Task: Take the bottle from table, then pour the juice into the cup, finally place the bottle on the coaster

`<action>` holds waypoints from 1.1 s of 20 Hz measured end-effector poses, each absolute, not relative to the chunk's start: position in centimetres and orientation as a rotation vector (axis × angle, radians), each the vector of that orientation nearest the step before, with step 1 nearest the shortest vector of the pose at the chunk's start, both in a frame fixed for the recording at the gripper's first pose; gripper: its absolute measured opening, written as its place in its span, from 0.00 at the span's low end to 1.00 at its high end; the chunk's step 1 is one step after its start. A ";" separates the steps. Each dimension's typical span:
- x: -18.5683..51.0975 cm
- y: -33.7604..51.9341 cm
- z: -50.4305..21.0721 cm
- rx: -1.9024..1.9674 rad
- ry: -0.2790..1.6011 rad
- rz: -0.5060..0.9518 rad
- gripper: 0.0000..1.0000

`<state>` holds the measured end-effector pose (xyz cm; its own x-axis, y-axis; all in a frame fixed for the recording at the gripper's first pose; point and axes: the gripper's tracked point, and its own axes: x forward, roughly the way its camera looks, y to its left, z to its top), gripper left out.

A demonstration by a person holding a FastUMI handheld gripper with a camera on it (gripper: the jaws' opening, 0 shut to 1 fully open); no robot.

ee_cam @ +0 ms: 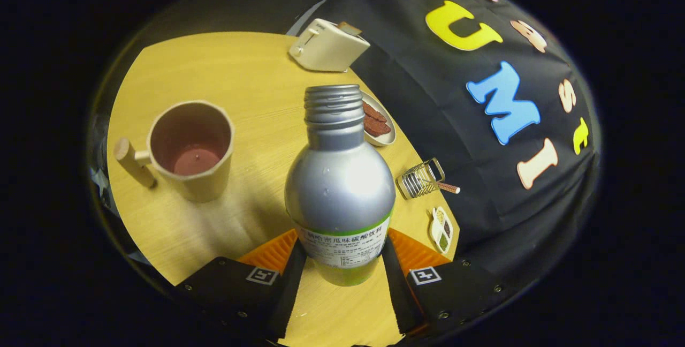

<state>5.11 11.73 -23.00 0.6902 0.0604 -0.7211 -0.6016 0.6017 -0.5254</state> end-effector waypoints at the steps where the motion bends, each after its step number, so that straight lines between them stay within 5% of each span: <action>1: 5.4 11.7 -23.2 -0.797 0.729 0.424 0.74; 22: 16.4 15.4 -24.6 -0.134 0.578 0.382 0.74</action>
<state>16.42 15.36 -24.58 0.7696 0.3142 -0.5558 -0.3886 0.9213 -0.0173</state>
